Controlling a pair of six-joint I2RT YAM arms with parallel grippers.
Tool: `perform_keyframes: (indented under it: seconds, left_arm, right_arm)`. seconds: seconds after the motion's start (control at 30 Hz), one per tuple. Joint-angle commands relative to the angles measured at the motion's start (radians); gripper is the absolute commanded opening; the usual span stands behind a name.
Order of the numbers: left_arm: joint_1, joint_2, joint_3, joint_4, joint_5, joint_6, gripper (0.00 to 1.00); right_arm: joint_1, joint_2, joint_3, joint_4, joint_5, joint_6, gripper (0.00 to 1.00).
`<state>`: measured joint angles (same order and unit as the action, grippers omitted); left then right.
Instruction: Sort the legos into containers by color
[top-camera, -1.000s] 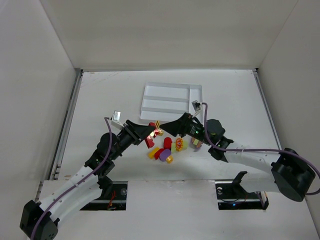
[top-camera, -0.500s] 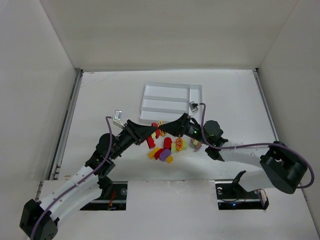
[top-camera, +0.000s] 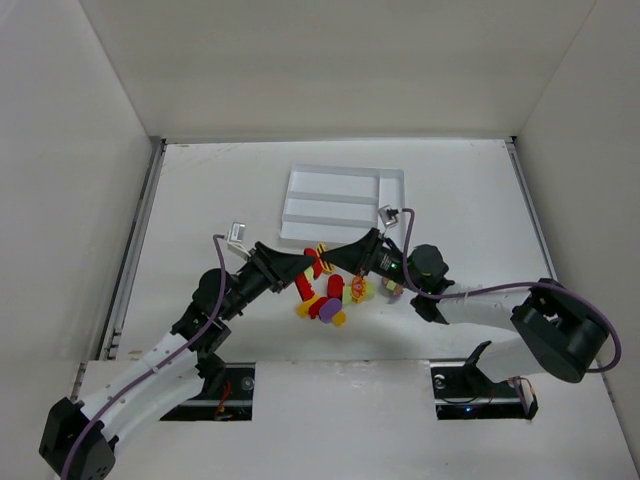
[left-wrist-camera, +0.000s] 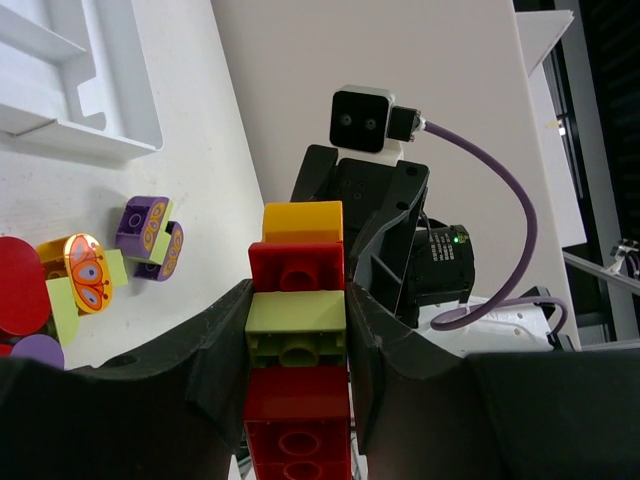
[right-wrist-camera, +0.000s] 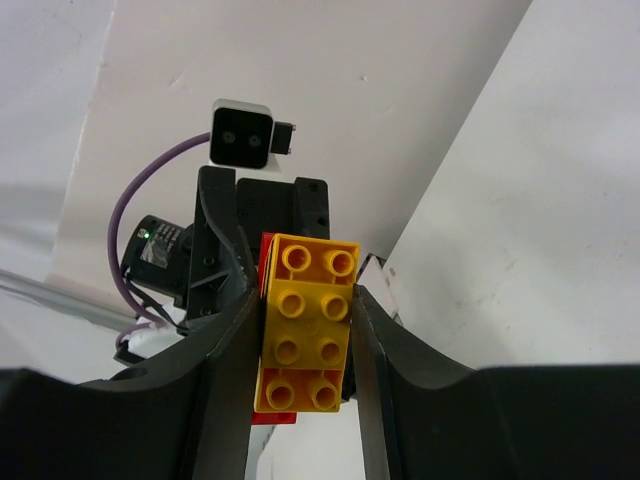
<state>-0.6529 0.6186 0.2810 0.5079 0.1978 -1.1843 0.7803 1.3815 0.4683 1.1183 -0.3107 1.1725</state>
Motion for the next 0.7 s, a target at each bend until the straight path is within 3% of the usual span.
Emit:
perform_keyframes:
  seconds: [0.0, 0.67]
  left_arm:
    - [0.009, -0.019, -0.012, 0.089, 0.014, -0.012, 0.16]
    - [0.037, -0.019, -0.022, 0.104, 0.035, -0.018, 0.13]
  right_arm:
    - [-0.020, -0.010, -0.007, 0.092, 0.005, -0.005, 0.39]
    - [-0.131, -0.052, -0.028, 0.090, -0.024, 0.036, 0.37]
